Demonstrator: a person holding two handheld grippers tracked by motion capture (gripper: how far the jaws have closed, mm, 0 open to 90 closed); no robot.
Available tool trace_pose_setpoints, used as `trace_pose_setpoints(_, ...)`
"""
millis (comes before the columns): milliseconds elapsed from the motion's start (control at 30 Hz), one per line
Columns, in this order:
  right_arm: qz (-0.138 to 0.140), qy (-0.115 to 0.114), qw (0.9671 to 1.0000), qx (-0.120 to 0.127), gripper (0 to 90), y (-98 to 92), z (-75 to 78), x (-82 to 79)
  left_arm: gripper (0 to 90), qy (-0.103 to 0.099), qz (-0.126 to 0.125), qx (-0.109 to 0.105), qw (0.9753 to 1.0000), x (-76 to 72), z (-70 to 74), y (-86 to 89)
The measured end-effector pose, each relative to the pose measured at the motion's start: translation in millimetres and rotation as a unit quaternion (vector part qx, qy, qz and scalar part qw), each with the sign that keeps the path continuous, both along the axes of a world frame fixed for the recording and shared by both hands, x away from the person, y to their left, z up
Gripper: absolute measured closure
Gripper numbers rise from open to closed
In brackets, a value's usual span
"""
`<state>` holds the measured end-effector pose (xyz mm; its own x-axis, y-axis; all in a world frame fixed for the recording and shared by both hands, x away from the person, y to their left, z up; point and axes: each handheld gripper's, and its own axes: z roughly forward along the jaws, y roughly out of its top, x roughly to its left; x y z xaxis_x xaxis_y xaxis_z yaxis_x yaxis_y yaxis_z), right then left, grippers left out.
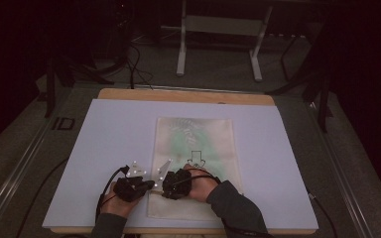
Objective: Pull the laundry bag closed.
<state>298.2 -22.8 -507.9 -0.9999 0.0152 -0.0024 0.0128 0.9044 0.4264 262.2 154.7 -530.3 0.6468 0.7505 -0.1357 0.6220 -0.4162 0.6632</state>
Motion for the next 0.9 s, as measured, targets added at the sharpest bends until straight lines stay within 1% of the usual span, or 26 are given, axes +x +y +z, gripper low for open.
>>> trace_pose_setpoints(200, 0.001, 0.000, 1.0000, -0.006, 82.3, -3.4, 0.9, -0.7, 89.6, 0.001, 0.000, 0.000, 1.0000, 0.0, 0.1, 0.0)
trace_pose_setpoints(900, 0.002, -0.004, 0.9999, -0.014, 82.3, -12.6, 1.9, -2.0, 89.6, 0.001, 0.001, 0.000, 1.0000, -0.1, 0.2, -0.3)
